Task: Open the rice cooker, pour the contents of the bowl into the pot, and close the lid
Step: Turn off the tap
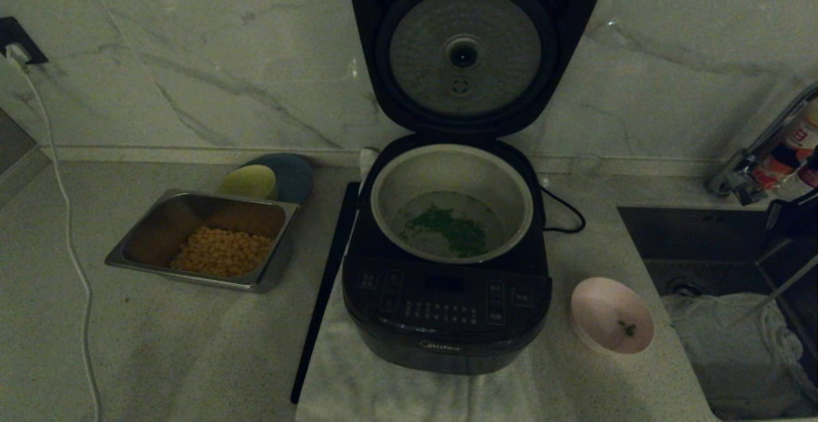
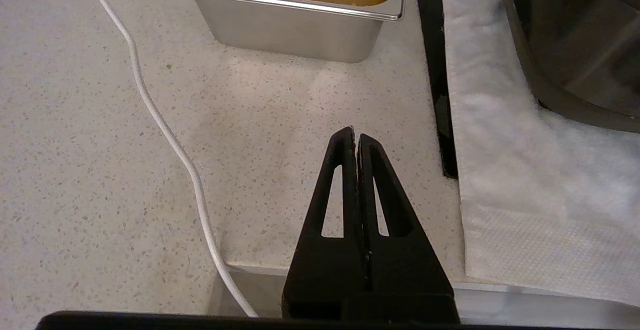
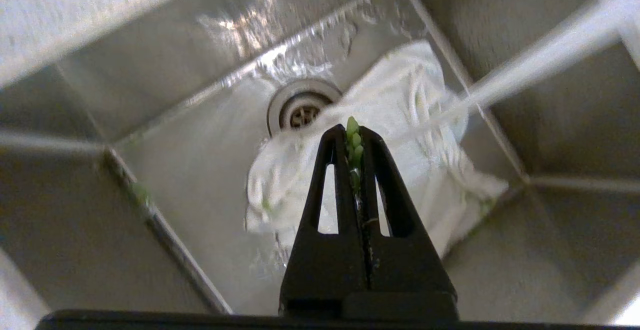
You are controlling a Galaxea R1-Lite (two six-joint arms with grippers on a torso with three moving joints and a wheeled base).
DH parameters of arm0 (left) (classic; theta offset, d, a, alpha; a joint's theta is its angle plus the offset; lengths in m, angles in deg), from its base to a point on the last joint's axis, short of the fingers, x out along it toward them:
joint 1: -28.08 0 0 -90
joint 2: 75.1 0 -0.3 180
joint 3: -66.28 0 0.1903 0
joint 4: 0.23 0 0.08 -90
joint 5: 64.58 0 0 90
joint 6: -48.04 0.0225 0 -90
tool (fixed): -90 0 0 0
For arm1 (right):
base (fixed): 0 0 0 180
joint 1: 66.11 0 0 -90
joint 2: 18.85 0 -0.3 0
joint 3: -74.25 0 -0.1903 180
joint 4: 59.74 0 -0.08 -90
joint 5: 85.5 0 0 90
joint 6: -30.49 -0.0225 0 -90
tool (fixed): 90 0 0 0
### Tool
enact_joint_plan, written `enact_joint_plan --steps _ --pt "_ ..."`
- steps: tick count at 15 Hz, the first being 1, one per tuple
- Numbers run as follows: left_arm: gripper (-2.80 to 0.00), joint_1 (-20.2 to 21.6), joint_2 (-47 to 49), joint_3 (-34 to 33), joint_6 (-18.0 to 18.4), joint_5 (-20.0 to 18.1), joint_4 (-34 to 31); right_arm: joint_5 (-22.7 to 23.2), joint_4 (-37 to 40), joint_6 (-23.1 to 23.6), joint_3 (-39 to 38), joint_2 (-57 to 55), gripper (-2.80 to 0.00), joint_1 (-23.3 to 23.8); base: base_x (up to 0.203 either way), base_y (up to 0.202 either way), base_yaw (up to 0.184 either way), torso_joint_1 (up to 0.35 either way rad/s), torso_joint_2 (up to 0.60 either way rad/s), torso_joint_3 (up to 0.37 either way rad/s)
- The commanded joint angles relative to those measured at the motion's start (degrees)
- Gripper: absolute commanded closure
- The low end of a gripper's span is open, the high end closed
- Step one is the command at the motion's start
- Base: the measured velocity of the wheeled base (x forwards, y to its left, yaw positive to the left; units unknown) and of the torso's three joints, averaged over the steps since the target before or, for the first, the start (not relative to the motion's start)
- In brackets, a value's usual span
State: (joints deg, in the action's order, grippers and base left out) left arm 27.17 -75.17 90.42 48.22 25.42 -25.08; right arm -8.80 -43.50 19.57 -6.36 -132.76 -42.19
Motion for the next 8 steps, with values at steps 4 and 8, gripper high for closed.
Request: enact_joint_plan --steps 4,8 --pt "0.00 0.0 0.0 0.0 0.0 0.0 0.0 -0.1 0.2 0.1 6.7 -5.6 0.00 -0.1 0.000 0.000 0.000 0.000 0.00 0.000" --pt "0.00 0.0 0.0 0.0 0.0 0.0 0.0 -0.4 0.4 0.1 11.0 -8.5 0.00 -0.2 0.000 0.000 0.000 0.000 0.00 0.000"
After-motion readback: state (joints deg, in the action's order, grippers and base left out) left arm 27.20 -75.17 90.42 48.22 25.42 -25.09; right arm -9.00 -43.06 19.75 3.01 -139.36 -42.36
